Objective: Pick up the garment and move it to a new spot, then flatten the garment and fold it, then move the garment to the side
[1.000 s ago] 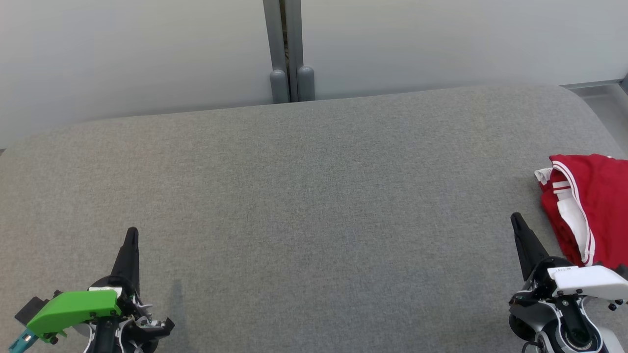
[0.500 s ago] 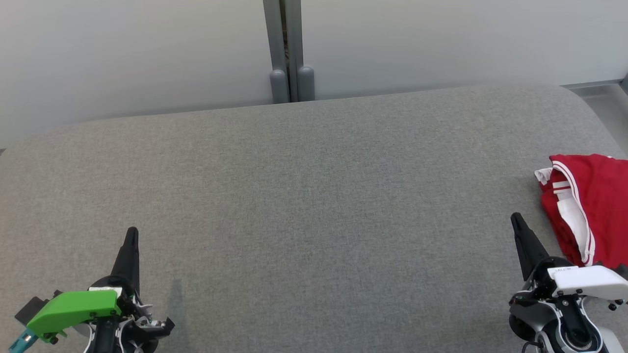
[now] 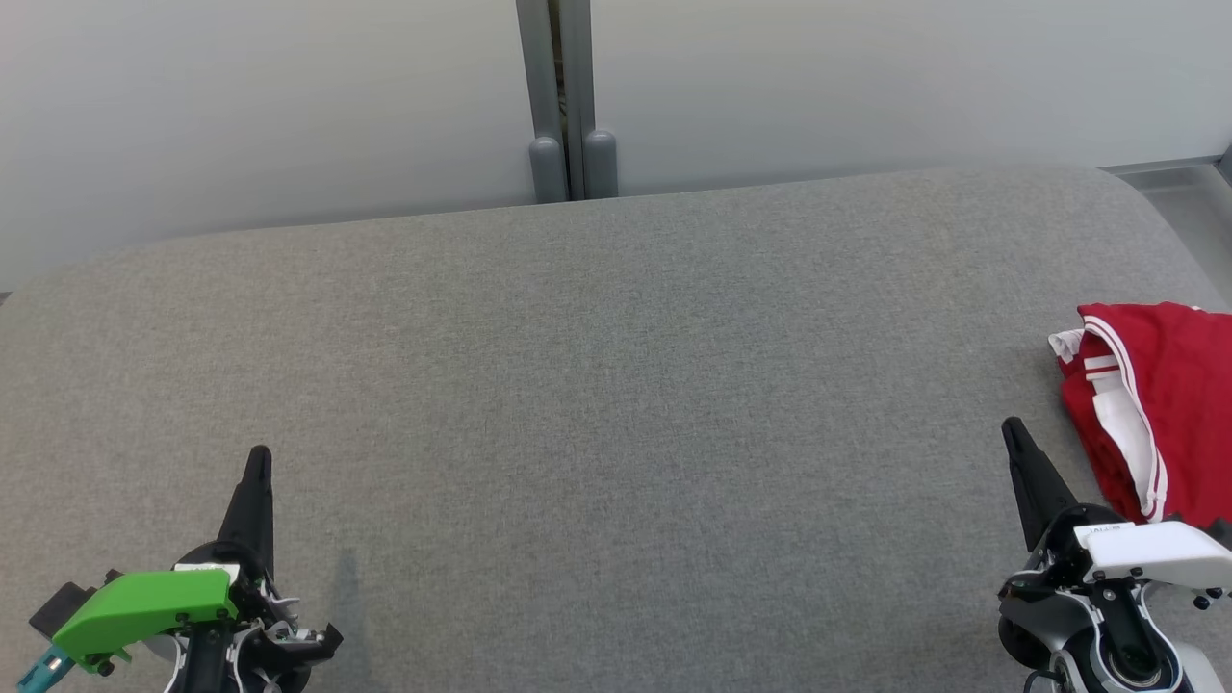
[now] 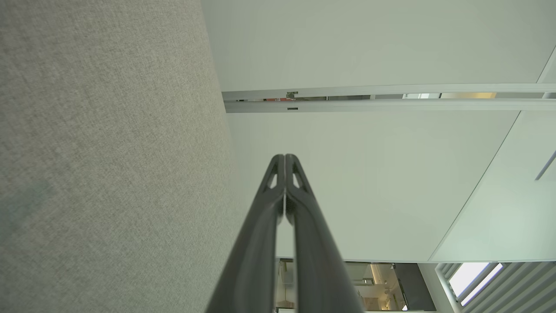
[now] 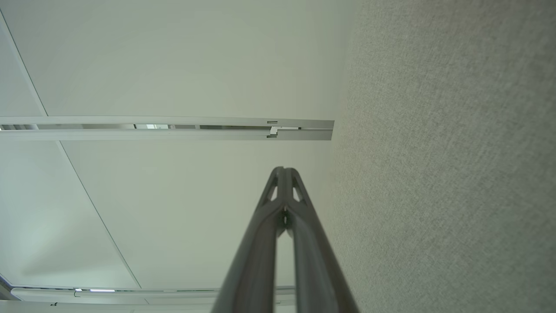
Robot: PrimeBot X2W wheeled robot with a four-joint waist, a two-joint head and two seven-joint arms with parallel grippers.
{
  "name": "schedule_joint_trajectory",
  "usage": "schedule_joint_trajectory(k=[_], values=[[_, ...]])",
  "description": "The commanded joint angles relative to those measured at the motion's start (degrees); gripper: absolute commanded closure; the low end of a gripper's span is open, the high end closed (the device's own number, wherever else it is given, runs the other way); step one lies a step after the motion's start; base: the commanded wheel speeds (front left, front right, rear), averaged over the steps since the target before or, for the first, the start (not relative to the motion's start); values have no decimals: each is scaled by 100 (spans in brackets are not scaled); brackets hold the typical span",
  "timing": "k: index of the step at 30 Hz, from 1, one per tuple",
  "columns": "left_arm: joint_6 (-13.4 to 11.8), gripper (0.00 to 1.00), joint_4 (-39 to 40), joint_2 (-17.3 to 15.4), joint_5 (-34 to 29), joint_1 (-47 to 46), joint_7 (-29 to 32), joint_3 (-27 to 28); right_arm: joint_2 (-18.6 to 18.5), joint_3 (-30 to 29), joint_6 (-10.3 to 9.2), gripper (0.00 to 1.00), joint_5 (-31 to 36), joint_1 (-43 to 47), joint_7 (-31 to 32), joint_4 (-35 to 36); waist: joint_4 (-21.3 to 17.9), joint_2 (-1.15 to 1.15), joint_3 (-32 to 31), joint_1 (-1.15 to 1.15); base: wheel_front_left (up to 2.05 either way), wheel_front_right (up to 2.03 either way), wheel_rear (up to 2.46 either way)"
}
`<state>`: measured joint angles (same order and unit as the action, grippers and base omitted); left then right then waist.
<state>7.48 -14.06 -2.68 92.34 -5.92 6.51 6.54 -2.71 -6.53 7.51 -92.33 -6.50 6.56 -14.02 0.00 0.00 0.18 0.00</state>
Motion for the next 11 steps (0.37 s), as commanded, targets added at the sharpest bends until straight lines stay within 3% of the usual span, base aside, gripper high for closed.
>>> schedule_joint_trajectory(k=[1, 11], values=[[17, 100, 9, -38, 18, -61, 22, 10, -32, -10, -4, 100, -18, 60, 15, 18, 0, 0, 0, 0, 0, 0, 0], [17, 100, 9, -38, 18, -61, 22, 10, -32, -10, -4, 100, -18, 60, 14, 18, 0, 0, 0, 0, 0, 0, 0]])
